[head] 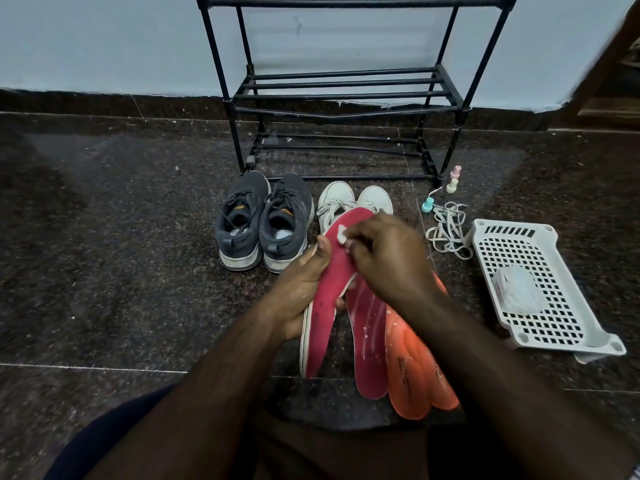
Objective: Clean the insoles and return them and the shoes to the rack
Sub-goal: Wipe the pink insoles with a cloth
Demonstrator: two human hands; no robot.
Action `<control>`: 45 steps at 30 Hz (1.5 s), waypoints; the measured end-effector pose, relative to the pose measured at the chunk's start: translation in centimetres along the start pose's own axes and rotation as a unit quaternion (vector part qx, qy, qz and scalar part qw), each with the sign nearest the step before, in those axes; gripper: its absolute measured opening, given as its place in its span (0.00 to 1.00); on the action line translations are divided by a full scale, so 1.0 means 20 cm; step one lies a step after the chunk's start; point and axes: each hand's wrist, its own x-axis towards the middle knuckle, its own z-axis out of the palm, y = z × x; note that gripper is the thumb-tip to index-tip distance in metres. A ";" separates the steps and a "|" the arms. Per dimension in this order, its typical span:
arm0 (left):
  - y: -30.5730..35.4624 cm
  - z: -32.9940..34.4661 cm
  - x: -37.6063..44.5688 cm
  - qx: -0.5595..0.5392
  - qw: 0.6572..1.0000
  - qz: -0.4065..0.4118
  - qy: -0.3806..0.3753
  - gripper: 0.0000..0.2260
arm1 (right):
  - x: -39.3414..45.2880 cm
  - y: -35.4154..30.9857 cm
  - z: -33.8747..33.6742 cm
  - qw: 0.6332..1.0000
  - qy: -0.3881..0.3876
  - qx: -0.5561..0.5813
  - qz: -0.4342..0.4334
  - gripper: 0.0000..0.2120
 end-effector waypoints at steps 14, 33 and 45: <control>-0.02 -0.10 0.04 -0.117 0.988 -0.065 0.073 0.29 | 0.03 0.13 -0.06 0.870 -0.014 0.419 0.261 0.10; -0.31 -0.36 0.18 0.248 0.929 -0.137 0.238 0.04 | -0.10 0.34 0.08 0.837 -0.170 0.384 0.350 0.13; -0.31 -0.46 0.22 0.542 0.794 -0.104 0.253 0.16 | -0.12 0.40 0.11 0.836 -0.182 0.364 0.368 0.13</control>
